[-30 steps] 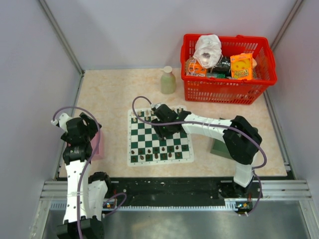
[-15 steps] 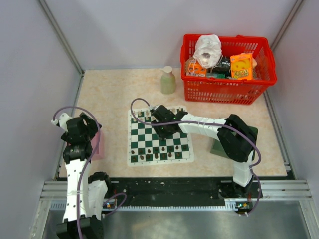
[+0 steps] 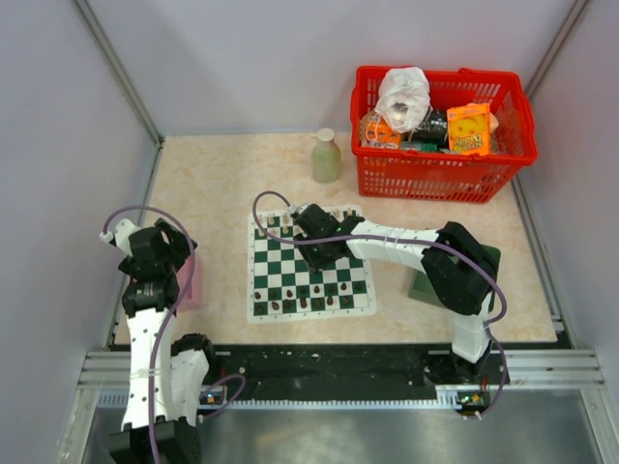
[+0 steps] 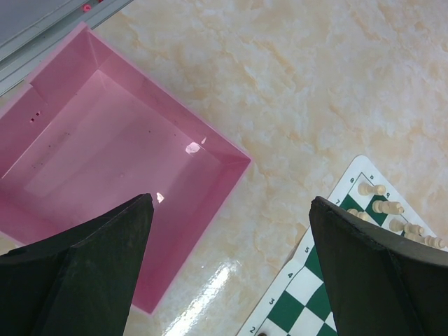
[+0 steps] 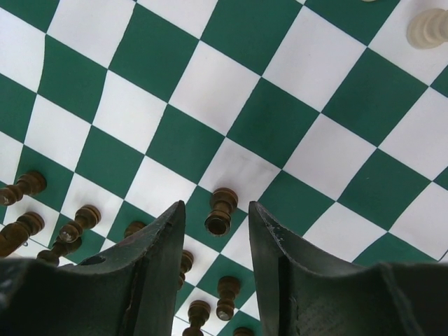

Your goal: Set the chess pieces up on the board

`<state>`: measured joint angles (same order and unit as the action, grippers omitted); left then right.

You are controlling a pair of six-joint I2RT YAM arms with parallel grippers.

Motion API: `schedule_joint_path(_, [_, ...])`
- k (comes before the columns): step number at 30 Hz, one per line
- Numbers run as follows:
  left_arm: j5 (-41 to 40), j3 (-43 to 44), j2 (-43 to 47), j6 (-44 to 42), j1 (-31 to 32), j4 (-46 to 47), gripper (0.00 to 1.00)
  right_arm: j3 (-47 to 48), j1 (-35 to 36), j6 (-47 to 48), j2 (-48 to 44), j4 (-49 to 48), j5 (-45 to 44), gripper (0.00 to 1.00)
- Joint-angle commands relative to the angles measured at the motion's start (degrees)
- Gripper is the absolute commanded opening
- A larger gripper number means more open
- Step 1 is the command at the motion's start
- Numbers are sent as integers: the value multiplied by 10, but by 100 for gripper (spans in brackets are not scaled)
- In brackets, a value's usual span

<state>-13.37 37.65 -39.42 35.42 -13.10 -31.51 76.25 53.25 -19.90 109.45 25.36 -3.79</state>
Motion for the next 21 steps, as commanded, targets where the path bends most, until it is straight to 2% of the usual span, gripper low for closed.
schedule_joint_path(1, [-6,5,-2,-3,-3,15,99,19,6,7,-3,-5,0,41])
schedule_joint_path(10, [-8,5,1,-4,-3,14,99,24,7,5,4,-1,-2,33])
schedule_joint_path(16, [-4,4,0,-1,-3,16,99,27,7,2,9,3,0,34])
schedule_joint_path(21, [-5,5,0,-2,-3,15,99,26,6,2,9,3,-8,31])
